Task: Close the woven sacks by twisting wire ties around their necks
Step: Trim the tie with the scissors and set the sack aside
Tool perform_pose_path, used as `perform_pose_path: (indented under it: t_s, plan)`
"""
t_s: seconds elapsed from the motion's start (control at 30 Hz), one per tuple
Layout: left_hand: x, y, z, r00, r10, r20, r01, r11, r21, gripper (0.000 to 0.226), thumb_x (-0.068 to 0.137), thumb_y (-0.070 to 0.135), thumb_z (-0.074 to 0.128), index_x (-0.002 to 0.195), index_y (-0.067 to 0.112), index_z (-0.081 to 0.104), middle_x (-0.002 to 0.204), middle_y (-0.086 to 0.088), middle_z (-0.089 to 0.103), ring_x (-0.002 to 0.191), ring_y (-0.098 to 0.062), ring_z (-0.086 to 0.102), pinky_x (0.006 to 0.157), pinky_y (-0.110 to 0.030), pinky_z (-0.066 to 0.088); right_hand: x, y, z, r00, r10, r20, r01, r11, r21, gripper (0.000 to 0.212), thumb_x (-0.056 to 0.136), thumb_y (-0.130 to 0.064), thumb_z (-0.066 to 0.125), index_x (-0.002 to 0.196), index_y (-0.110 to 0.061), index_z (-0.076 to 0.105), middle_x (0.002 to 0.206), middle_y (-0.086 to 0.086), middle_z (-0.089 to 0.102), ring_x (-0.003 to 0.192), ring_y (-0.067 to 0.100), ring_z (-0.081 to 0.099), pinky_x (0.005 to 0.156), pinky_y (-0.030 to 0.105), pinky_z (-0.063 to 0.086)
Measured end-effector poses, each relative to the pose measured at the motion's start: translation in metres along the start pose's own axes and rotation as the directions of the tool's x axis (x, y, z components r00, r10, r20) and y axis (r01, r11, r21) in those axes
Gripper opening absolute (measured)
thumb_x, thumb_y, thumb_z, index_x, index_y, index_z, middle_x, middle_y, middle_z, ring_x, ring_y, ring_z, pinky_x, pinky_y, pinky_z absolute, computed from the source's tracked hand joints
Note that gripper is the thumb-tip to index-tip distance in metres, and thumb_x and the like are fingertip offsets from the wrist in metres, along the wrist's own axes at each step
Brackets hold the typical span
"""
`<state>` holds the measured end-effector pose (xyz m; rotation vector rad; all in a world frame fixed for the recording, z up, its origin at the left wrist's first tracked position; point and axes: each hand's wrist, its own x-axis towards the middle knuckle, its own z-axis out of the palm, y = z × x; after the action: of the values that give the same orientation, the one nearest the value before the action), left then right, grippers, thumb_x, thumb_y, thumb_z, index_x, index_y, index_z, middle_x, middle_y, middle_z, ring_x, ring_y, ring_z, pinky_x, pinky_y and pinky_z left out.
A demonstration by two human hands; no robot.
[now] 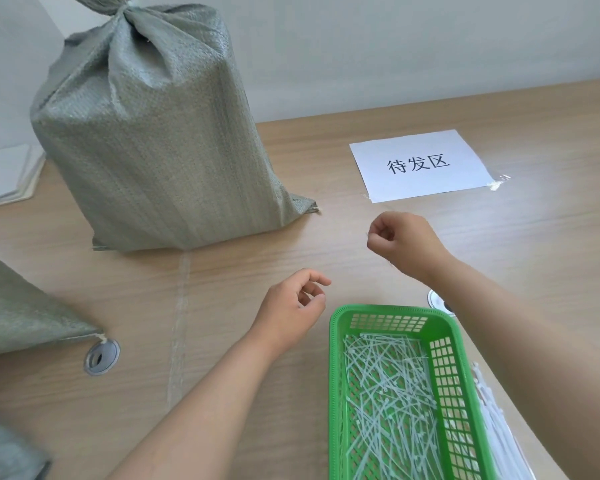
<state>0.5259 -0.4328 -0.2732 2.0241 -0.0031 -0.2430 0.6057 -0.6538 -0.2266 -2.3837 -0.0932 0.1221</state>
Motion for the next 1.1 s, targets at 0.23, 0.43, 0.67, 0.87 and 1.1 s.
perform_pose_path:
  t_s: [0.23, 0.43, 0.67, 0.87, 1.1]
  plan:
    - [-0.047, 0.017, 0.003, 0.996, -0.042, -0.078, 0.035, 0.996, -0.085, 0.032, 0.089, 0.005, 0.064, 0.092, 0.037, 0.066, 0.084, 0.01, 0.067, 0.059, 0.002, 0.05, 0.063, -0.016, 0.045, -0.085, -0.017, -0.001, 0.995, 0.097, 0.002, -0.097, 0.986, 0.135, 0.012, 0.08, -0.013, 0.066, 0.07, -0.02, 0.068, 0.064, 0.003, 0.068, 0.051, 0.008, 0.052, 0.055, 0.024, 0.046]
    - [-0.106, 0.005, 0.014, 0.99, -0.12, -0.077, 0.111, 0.988, -0.106, 0.029, 0.089, 0.007, 0.064, 0.098, 0.035, 0.064, 0.093, 0.007, 0.066, 0.057, -0.001, 0.047, 0.061, -0.014, 0.044, -0.162, -0.014, 0.021, 0.972, 0.186, 0.142, -0.201, 0.974, 0.102, 0.013, 0.084, -0.012, 0.066, 0.072, -0.016, 0.066, 0.058, -0.006, 0.061, 0.045, 0.004, 0.045, 0.045, 0.015, 0.04]
    - [-0.166, -0.008, 0.032, 0.972, -0.211, -0.102, 0.194, 0.968, -0.16, 0.038, 0.09, 0.007, 0.064, 0.112, 0.037, 0.059, 0.098, 0.008, 0.063, 0.054, 0.003, 0.047, 0.062, -0.013, 0.045, -0.218, -0.007, 0.039, 0.965, 0.233, 0.121, -0.238, 0.971, 0.025, 0.012, 0.088, -0.017, 0.066, 0.078, -0.023, 0.067, 0.072, -0.008, 0.067, 0.058, 0.006, 0.056, 0.054, 0.018, 0.046]
    - [-0.196, -0.006, 0.04, 0.968, -0.233, -0.098, 0.221, 0.968, -0.119, 0.049, 0.091, 0.01, 0.066, 0.134, 0.029, 0.055, 0.106, 0.012, 0.062, 0.055, 0.005, 0.049, 0.061, -0.006, 0.042, -0.262, -0.008, 0.019, 0.95, 0.286, -0.123, -0.277, 0.957, 0.083, 0.017, 0.087, -0.013, 0.066, 0.1, -0.023, 0.071, 0.096, -0.008, 0.067, 0.083, 0.01, 0.062, 0.07, 0.021, 0.043]
    - [-0.22, 0.001, 0.054, 0.952, -0.306, -0.03, 0.3, 0.947, -0.116, 0.059, 0.089, 0.005, 0.066, 0.14, 0.029, 0.05, 0.105, 0.01, 0.064, 0.077, -0.009, 0.062, 0.07, -0.017, 0.048, -0.32, 0.015, 0.019, 0.888, 0.426, -0.171, -0.434, 0.901, -0.008, 0.06, 0.082, -0.009, 0.067, 0.139, -0.02, 0.053, 0.124, 0.009, 0.051, 0.114, 0.027, 0.053, 0.095, 0.034, 0.042]
